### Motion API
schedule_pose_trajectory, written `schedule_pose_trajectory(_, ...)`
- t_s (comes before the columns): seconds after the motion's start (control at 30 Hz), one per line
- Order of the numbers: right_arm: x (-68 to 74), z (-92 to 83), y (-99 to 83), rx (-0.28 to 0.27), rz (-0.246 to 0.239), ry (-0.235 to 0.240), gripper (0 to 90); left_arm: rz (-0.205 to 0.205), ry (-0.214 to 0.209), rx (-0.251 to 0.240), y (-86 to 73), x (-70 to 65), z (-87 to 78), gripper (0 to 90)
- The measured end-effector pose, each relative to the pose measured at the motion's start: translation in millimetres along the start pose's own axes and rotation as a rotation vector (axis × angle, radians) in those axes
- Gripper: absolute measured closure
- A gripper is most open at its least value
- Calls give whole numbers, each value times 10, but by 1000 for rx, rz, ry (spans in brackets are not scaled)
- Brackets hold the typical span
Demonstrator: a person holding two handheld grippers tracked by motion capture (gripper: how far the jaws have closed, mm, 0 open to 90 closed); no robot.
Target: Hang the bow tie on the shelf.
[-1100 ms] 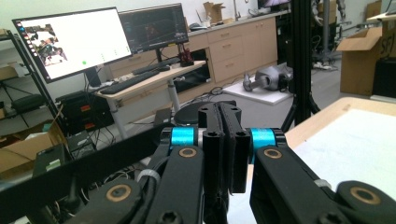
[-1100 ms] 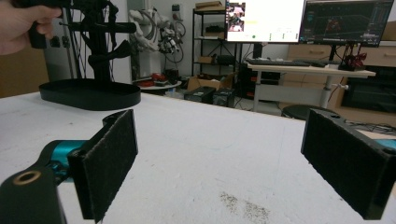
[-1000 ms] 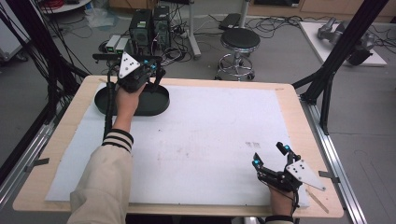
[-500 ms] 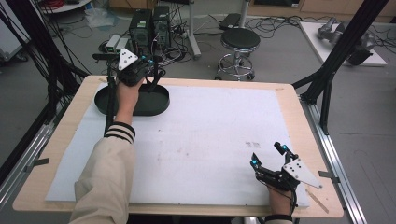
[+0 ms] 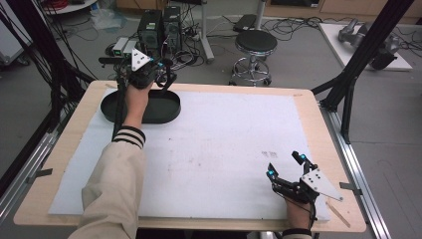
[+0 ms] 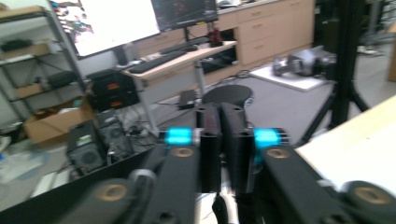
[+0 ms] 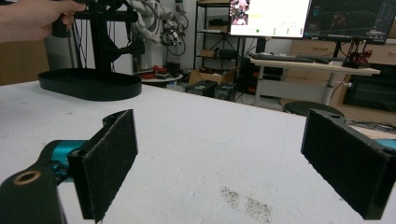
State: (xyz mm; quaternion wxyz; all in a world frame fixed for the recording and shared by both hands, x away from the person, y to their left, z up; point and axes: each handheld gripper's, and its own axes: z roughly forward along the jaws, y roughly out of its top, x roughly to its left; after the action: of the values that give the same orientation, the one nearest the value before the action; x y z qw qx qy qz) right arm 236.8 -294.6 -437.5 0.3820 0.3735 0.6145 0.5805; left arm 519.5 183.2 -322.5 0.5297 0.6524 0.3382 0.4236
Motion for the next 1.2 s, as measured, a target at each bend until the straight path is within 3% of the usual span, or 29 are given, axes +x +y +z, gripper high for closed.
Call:
schedule_pose_trajectory(0.03, 0, 2, -1, 0, -1, 0, 99, -19, 9, -2, 6, 5, -6, 681)
schedule_pose_trajectory(0.1, 7, 2, -1, 4, 2, 2, 99, -37, 18, -5, 13, 9, -14, 568)
schedule_pose_trajectory(0.23, 6, -6, 3, -3, 0, 1, 99, -28, 93, 11, 55, 13, -100, 437)
schedule_pose_trajectory(0.3, 7, -10, 8, -7, 5, 2, 99, -30, 98, 4, 63, 12, -132, 394)
schedule_pose_trajectory(0.43, 12, -11, 13, -9, 7, -3, 99, -75, 91, -42, 77, -20, -316, 323)
schedule_pose_trajectory(0.47, 20, -16, 13, -8, 6, -4, 99, -86, 85, -53, 77, -48, -399, 218)
schedule_pose_trajectory(0.57, 17, -25, 11, -7, 2, -6, 99, -86, 80, -74, 73, -79, -518, 214)
schedule_pose_trajectory(0.6, 13, -31, 10, -7, 3, -9, 99, -98, 73, -98, 69, -97, -651, 207)
schedule_pose_trajectory(0.63, 9, -36, 8, -9, 3, -13, 99, -98, 73, -98, 69, -97, -651, 202)
schedule_pose_trajectory(0.73, -1, -48, 8, -11, -2, -20, 99, -123, 65, -122, 60, -98, -885, 174)
schedule_pose_trajectory(0.8, -8, -53, 8, -16, -3, -23, 99, -144, 62, -161, 32, -88, -1156, 168)
schedule_pose_trajectory(0.83, -6, -56, 8, -15, 0, -25, 99, -144, 62, -161, 32, -88, -1156, 165)
schedule_pose_trajectory(0.9, -11, -57, 5, -18, -5, -28, 99, -145, 61, -192, -3, -74, -1453, 159)
schedule_pose_trajectory(0.93, -11, -59, 3, -17, -4, -31, 99, -145, 61, -192, -3, -74, -1453, 158)
schedule_pose_trajectory(0.97, -11, -60, 2, -17, -4, -34, 99, -146, 65, -216, -36, -62, -1659, 155)
schedule_pose_trajectory(1.0, -12, -62, 1, -18, -7, -36, 99, -145, 69, -219, -56, -53, -1759, 151)
schedule_pose_trajectory(1.03, -12, -63, -1, -20, -9, -38, 99, -145, 69, -219, -56, -53, -1759, 151)
schedule_pose_trajectory(1.07, -11, -63, -2, -21, -11, -41, 99, -148, 76, -221, -113, -29, -1950, 151)
schedule_pose_trajectory(1.1, -8, -66, -3, -21, -8, -44, 99, -148, 76, -221, -113, -29, -1950, 151)
schedule_pose_trajectory(1.2, -7, -72, -2, -24, -13, -50, 99, -159, 91, -210, -247, 9, -2221, 149)
